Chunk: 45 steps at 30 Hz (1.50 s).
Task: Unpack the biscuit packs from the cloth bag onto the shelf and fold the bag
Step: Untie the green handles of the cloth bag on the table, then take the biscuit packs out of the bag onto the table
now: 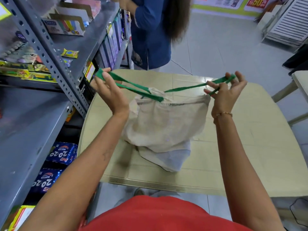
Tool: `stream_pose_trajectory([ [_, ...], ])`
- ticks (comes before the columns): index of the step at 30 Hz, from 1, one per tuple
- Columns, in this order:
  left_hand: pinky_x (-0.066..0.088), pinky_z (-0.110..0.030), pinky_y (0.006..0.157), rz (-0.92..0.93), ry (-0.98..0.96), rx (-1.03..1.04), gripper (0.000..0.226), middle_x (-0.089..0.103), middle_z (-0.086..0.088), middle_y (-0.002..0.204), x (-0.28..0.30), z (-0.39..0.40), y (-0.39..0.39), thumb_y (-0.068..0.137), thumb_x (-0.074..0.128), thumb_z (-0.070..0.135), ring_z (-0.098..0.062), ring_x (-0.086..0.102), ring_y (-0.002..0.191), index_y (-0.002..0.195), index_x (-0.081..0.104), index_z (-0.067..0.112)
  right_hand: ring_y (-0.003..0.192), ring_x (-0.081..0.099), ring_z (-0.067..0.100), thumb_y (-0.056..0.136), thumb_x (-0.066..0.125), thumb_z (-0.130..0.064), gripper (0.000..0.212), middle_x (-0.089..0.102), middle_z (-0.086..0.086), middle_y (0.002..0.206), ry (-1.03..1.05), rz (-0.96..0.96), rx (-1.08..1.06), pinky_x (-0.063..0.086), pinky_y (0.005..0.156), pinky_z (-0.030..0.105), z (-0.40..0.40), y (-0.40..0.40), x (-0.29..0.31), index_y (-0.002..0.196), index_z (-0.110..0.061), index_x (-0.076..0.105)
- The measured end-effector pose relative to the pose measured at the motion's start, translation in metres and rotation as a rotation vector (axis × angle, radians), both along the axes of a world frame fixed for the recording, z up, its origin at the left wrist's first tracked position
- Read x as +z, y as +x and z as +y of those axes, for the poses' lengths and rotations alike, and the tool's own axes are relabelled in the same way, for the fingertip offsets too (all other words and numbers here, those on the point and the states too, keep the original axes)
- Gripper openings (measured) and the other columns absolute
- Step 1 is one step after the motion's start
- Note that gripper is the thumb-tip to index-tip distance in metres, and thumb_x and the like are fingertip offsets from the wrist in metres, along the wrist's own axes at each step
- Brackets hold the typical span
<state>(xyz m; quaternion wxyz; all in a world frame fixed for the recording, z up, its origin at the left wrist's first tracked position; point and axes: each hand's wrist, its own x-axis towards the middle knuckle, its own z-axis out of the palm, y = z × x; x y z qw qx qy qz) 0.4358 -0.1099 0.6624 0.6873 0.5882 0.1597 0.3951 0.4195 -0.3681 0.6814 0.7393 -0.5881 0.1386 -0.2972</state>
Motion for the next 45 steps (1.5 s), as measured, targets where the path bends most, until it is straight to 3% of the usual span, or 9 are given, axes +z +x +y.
stream_pose_trajectory([
  [8, 0.044, -0.021, 0.063, 0.565, 0.597, -1.160, 0.030, 0.058, 0.006, 0.067, 0.003, -0.077, -0.009, 0.092, 0.049, 0.023, -0.005, 0.053, 0.063, 0.069, 0.065, 0.031, 0.046, 0.060, 0.017, 0.083, 0.038, 0.004, 0.039, 0.061, 0.013, 0.123, -0.324, 0.003, 0.607, 0.050, 0.044, 0.025, 0.037, -0.016, 0.012, 0.108, -0.026, 0.042],
  [11, 0.041, -0.009, 0.042, 0.669, 0.196, -1.186, 0.037, 0.054, 0.010, 0.043, -0.004, -0.102, -0.014, 0.103, 0.026, 0.007, 0.002, 0.052, 0.043, 0.082, 0.048, 0.029, 0.065, 0.070, 0.016, 0.091, 0.047, -0.014, 0.026, 0.074, 0.004, 0.098, -0.619, 0.060, 0.903, 0.058, 0.066, 0.030, 0.055, -0.023, 0.020, 0.115, -0.022, 0.054],
  [17, 0.043, -0.018, 0.043, 0.279, -0.122, -0.931, 0.017, 0.063, 0.003, 0.062, 0.024, -0.115, 0.017, 0.094, 0.049, 0.001, -0.004, 0.050, 0.043, 0.099, 0.065, 0.000, 0.077, 0.069, 0.024, 0.086, 0.063, -0.017, 0.023, 0.062, 0.001, 0.104, -0.698, 0.029, 0.371, 0.058, 0.065, 0.046, 0.043, -0.008, 0.014, 0.108, -0.017, 0.056],
  [20, 0.049, -0.018, 0.059, 0.217, -0.155, -1.058, 0.018, 0.061, 0.001, 0.077, 0.029, -0.109, 0.022, 0.096, 0.052, 0.018, -0.004, 0.054, 0.062, 0.102, 0.067, 0.009, 0.085, 0.070, 0.023, 0.079, 0.072, -0.030, 0.053, 0.055, -0.001, 0.121, -0.707, 0.254, 0.531, 0.058, 0.067, 0.038, 0.034, 0.005, 0.004, 0.121, -0.034, 0.041],
  [26, 0.052, -0.026, 0.092, 0.275, -0.099, -1.354, 0.031, 0.064, -0.003, 0.118, 0.014, -0.081, 0.021, 0.096, 0.049, 0.022, -0.013, 0.063, 0.107, 0.125, 0.052, 0.013, 0.041, 0.055, 0.009, 0.094, 0.054, -0.015, 0.015, 0.059, 0.004, 0.058, -0.467, 0.288, 0.585, 0.047, 0.045, 0.021, 0.023, 0.020, -0.018, 0.081, -0.011, 0.062],
  [32, 0.059, -0.029, 0.077, 1.042, 0.286, -1.987, 0.061, 0.064, -0.011, 0.125, -0.035, 0.004, 0.008, 0.085, 0.060, 0.050, -0.024, 0.072, 0.088, 0.129, 0.054, 0.008, 0.036, 0.054, 0.009, 0.095, 0.040, -0.003, 0.025, 0.057, 0.004, 0.051, 0.012, 0.291, -0.020, 0.050, 0.042, 0.023, -0.053, 0.048, -0.016, 0.074, -0.007, 0.053],
  [37, 0.057, -0.026, 0.066, 1.590, 0.622, -1.613, 0.031, 0.073, -0.009, 0.093, -0.067, 0.057, -0.013, 0.100, 0.042, 0.027, -0.015, 0.069, 0.070, 0.107, 0.061, 0.003, 0.053, 0.057, 0.012, 0.088, 0.042, 0.001, 0.013, 0.054, 0.009, 0.077, -0.094, 0.506, -0.071, 0.053, 0.049, 0.022, -0.096, 0.055, -0.036, 0.086, -0.005, 0.053],
  [41, 0.054, -0.028, 0.065, 1.436, 0.663, -1.210, 0.024, 0.073, -0.012, 0.082, -0.050, 0.053, -0.006, 0.095, 0.045, 0.011, -0.020, 0.063, 0.070, 0.094, 0.067, 0.001, 0.071, 0.064, 0.036, 0.086, 0.042, -0.001, 0.034, 0.049, 0.015, 0.105, -0.363, 0.797, 0.260, 0.057, 0.075, 0.044, -0.066, 0.044, -0.059, 0.119, -0.003, 0.047],
  [45, 0.054, -0.029, 0.063, 0.990, 0.864, -0.876, 0.022, 0.073, -0.012, 0.078, -0.030, 0.008, 0.017, 0.088, 0.050, 0.013, -0.018, 0.066, 0.064, 0.075, 0.067, 0.006, 0.081, 0.067, 0.023, 0.082, 0.051, -0.004, 0.024, 0.073, 0.010, 0.097, -0.797, 0.640, 0.565, 0.052, 0.075, 0.023, 0.002, 0.022, -0.067, 0.093, -0.014, 0.070],
])
